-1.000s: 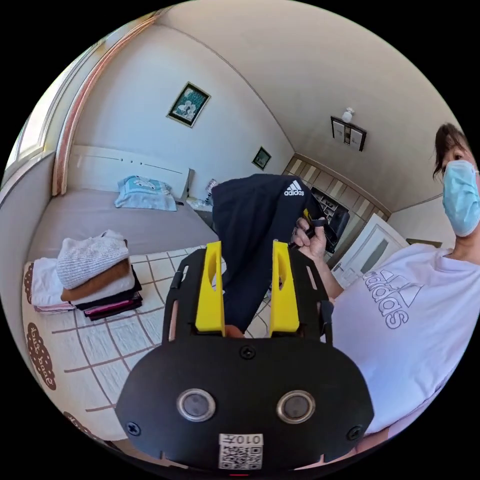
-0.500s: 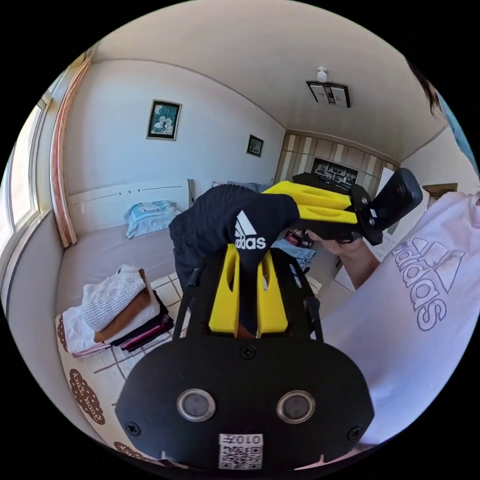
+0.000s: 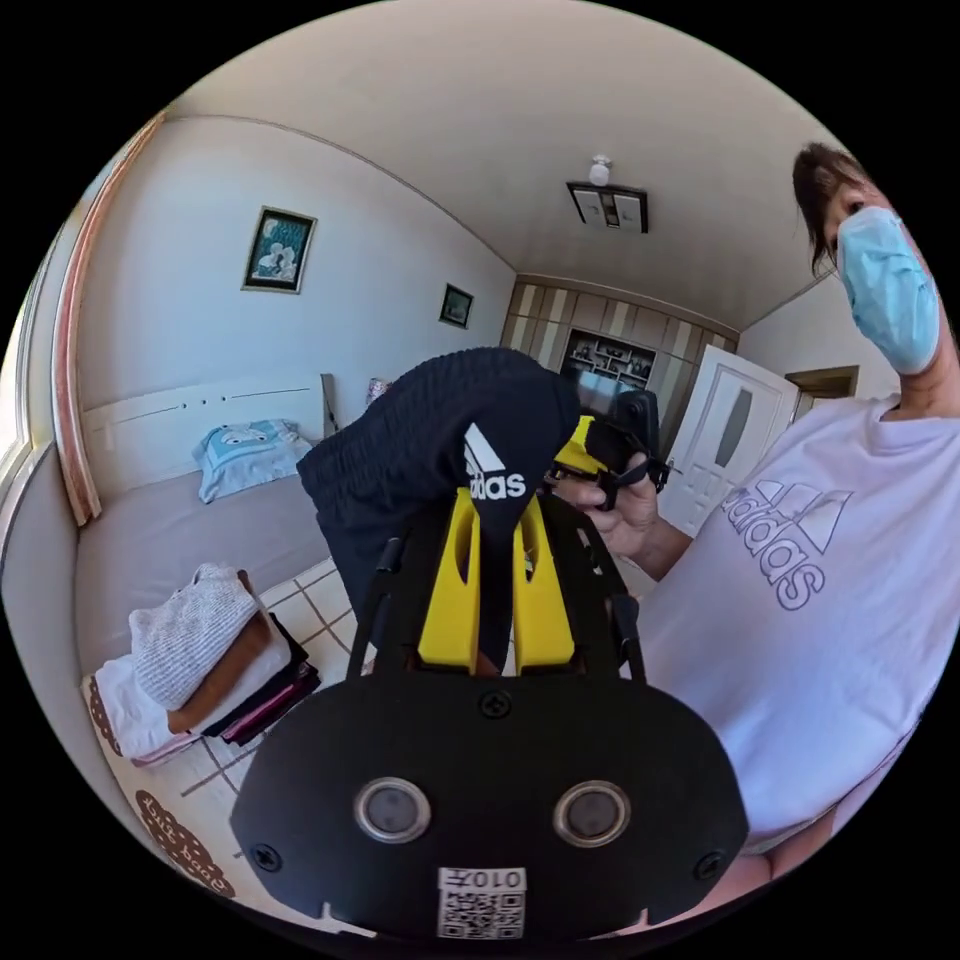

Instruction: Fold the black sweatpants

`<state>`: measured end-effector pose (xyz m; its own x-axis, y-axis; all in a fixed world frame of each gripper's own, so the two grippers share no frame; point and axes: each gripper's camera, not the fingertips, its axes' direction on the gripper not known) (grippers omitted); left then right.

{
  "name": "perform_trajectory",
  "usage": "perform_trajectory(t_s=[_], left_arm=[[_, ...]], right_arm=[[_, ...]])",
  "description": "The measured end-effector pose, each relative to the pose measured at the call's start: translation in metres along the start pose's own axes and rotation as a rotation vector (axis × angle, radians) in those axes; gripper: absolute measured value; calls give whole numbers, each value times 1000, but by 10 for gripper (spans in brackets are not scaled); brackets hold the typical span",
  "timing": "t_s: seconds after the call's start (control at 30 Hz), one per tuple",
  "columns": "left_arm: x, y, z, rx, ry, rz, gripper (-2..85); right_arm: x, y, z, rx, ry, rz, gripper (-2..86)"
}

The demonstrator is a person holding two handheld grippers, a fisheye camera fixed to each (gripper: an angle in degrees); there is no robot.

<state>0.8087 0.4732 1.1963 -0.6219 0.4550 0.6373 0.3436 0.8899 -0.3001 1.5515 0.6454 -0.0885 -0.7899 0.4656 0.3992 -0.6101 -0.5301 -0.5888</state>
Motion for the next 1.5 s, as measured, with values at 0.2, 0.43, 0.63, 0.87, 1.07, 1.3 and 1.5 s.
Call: perform_trajectory(t_s=[0.2, 0.43, 0.63, 0.87, 1.07, 1.3, 1.5], left_arm=[[46, -17, 44, -162, -89, 215, 80], [60, -26, 72, -241, -140, 281, 105], [7, -20, 76, -161, 227, -40, 183], [-13, -28, 72, -141, 48, -254, 133], [-41, -29, 29, -88, 18, -267, 73], [-84, -39, -65, 105, -72, -370, 41], [-67, -108, -69, 66, -159, -185, 45]], right_arm=[[52, 10, -1, -24, -87, 173, 108], [93, 28, 20, -179, -59, 237, 41], [110, 43, 3, -108, -103, 227, 22], [92, 52, 9, -184, -62, 75, 18], [125, 50, -66, -40, 100, 124, 16], [140, 40, -194, 135, 317, 148, 15], [87, -8, -234, 175, 500, -28, 15]])
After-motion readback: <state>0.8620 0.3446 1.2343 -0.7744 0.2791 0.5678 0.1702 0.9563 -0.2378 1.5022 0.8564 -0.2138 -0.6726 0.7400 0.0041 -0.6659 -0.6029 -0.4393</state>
